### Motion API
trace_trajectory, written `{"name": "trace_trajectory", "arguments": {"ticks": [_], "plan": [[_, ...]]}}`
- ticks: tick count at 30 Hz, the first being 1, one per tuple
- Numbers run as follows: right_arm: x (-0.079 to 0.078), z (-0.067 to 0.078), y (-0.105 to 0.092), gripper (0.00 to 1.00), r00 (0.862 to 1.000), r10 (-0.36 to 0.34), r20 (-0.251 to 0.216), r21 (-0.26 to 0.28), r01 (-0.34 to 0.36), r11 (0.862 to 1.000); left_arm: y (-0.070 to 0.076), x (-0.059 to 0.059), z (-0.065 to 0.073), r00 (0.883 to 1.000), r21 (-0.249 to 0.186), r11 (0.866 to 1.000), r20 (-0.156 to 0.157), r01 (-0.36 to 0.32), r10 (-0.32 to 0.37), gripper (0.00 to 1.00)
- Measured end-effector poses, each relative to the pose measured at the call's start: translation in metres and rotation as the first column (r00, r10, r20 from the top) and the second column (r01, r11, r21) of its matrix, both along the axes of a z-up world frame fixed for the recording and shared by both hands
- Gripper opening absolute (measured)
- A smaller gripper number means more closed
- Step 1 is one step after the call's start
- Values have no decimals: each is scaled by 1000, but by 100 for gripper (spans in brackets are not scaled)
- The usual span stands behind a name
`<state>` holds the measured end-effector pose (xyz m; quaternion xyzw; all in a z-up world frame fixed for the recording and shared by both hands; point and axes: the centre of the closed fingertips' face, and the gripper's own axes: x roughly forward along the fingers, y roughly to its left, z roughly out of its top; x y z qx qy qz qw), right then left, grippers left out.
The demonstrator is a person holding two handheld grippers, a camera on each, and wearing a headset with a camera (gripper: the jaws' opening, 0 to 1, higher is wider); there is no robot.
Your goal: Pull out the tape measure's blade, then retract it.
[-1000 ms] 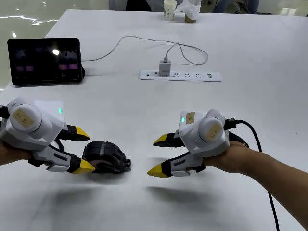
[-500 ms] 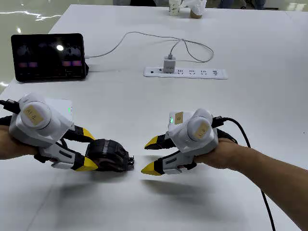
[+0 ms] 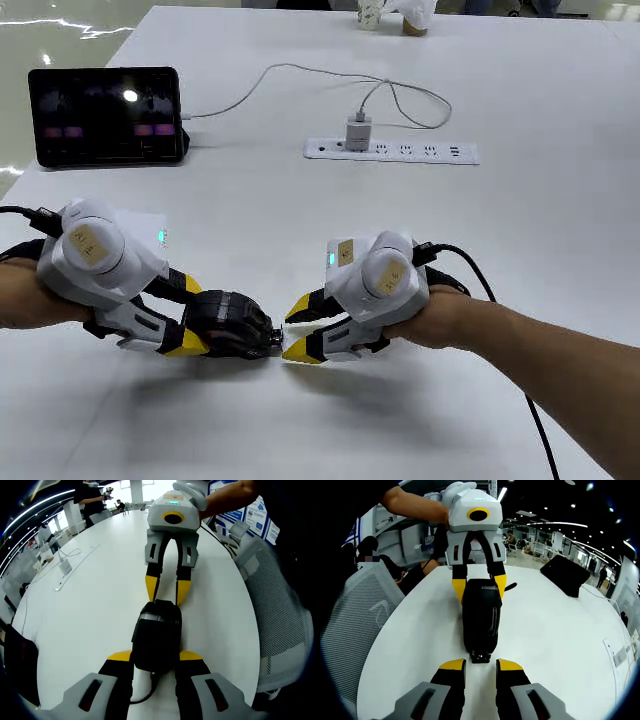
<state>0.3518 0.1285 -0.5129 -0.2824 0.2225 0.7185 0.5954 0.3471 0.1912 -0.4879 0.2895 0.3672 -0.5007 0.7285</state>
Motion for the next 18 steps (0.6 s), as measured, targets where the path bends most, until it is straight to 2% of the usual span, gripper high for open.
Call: {"name": "trace_trajectory", "arguments": {"ticks": [8, 18], "plan": [[-1, -6, 5, 15, 1000, 25, 5, -17, -24, 1000, 0, 1, 0, 1000, 2, 1000, 4, 25, -25, 26], [-1, -10, 9, 12, 1000, 23, 8, -27, -23, 999, 0, 1, -1, 1000, -5, 1000, 0, 23, -23, 25]]}}
